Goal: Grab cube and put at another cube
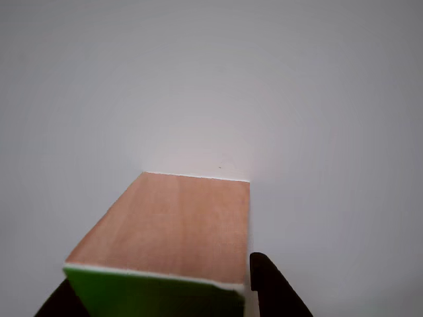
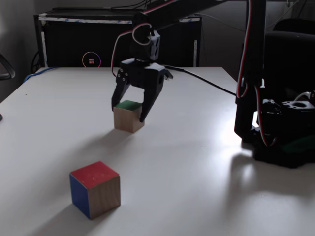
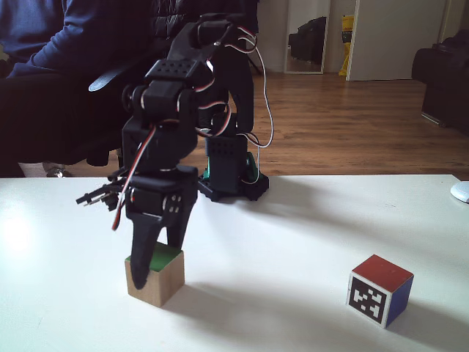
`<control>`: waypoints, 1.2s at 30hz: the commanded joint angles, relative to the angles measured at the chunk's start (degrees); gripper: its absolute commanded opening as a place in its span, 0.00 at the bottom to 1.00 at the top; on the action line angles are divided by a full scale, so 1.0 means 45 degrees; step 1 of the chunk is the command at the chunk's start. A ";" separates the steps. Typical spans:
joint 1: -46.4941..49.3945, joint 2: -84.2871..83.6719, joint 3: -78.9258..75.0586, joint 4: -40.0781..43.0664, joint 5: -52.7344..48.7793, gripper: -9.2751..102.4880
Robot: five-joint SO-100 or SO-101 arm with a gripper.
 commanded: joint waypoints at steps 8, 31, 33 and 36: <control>0.0137 0.0859 0.0039 -0.0566 -0.0312 0.22; -0.7715 0.6348 0.1621 0.0156 0.1836 0.21; -0.8223 0.5703 0.0879 0.0313 0.1914 0.21; -0.8926 0.4824 -0.0078 0.0449 0.1992 0.21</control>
